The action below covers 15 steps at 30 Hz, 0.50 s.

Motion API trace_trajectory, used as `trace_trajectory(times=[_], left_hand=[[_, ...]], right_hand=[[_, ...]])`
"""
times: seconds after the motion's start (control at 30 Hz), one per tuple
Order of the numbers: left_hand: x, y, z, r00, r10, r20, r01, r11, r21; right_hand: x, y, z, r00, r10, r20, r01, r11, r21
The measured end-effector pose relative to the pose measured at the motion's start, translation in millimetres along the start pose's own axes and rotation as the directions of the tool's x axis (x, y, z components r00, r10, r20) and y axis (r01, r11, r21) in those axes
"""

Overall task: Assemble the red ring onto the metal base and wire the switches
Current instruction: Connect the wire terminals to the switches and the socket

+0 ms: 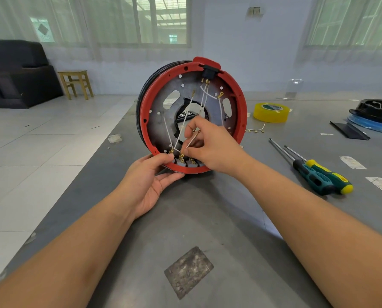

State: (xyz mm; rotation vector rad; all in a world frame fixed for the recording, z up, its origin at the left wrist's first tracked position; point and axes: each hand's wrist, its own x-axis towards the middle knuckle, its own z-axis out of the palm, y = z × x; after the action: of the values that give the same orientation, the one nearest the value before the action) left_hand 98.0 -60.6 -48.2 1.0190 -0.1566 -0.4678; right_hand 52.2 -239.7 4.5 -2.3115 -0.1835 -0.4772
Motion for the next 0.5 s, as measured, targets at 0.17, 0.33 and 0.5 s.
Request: trace_trajectory(times=[0.17, 0.33, 0.5], left_hand=[[1.9, -0.5, -1.9, 1.0, -0.002, 0.009, 0.002, 1.0, -0.006], [2.9, -1.5, -3.1, 1.0, 0.0, 0.012, 0.0, 1.0, -0.006], [2.9, -1.2, -4.3, 1.0, -0.008, 0.014, 0.008, 1.0, -0.001]], right_hand=[[-0.1, -0.7, -0.3, 1.0, -0.008, 0.025, 0.009, 1.0, -0.012], [-0.5, -0.6, 0.0, 0.999, -0.038, 0.035, 0.039, 0.998, -0.045], [-0.3, 0.8, 2.4, 0.998, -0.059, 0.029, 0.061, 0.995, -0.081]])
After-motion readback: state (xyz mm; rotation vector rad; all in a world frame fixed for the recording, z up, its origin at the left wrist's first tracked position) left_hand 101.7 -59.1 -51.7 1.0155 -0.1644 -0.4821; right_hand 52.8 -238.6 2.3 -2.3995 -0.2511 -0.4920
